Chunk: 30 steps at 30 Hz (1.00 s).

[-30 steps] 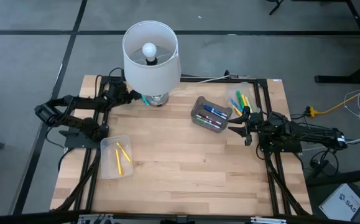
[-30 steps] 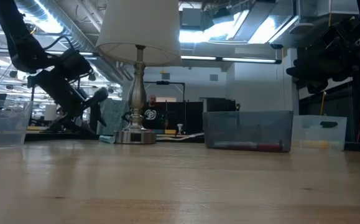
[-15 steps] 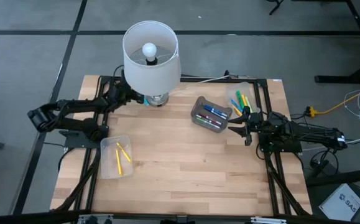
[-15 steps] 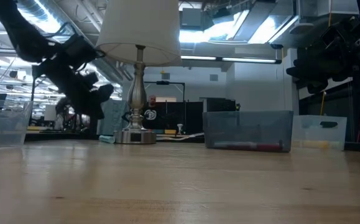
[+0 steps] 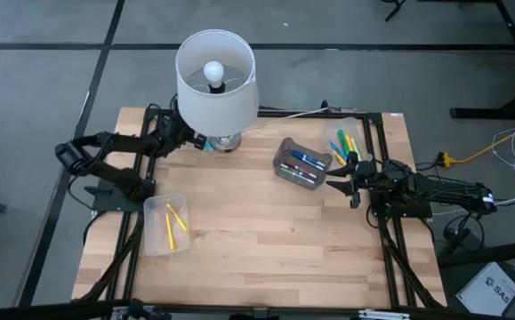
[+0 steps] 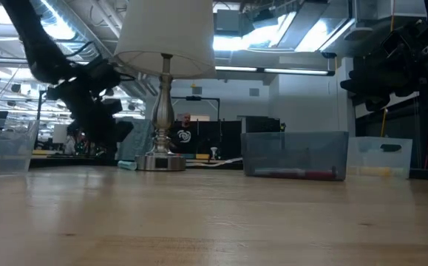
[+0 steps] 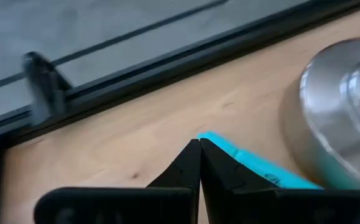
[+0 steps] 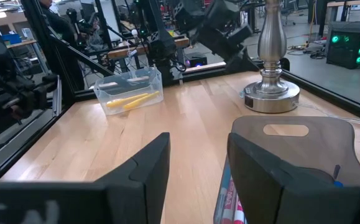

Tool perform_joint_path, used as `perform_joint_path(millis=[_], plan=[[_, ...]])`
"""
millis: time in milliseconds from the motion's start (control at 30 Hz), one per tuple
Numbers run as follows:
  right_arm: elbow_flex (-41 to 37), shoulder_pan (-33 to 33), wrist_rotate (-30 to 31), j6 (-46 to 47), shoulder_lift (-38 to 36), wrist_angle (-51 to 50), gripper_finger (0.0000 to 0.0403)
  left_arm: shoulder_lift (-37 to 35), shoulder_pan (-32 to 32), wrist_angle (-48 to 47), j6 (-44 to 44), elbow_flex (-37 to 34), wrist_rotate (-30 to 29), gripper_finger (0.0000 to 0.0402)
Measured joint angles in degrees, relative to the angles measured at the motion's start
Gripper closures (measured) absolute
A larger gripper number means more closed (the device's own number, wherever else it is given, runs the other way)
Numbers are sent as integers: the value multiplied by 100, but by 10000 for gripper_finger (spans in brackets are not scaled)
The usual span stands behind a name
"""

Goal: Pick & Place Markers
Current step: Put the light blue highlighter pen into the right transparent bin

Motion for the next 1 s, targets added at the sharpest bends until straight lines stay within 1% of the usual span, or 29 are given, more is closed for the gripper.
perform_joint_path(millis=[67,133,300,500,667,800,1000], plan=[[0,0,0,0,0,0,243,121,24,589,18,-194,138,400],[0,-2,0,0,0,0,243,217,22,1010,146,-337,132,400],[0,0,-2,0,0,0,243,357,6,1464,332,-453,37,400],[0,0,0,0,0,0,243,451,-1,1526,488,-466,-11,401],[0,0,-2,0,0,0,243,496,-16,1486,797,-466,183,400],[0,-1,-2,0,0,0,243,501,-74,1349,980,-468,130,400],[0,0,0,0,0,0,243,501,-74,1438,677,-468,-94,400]])
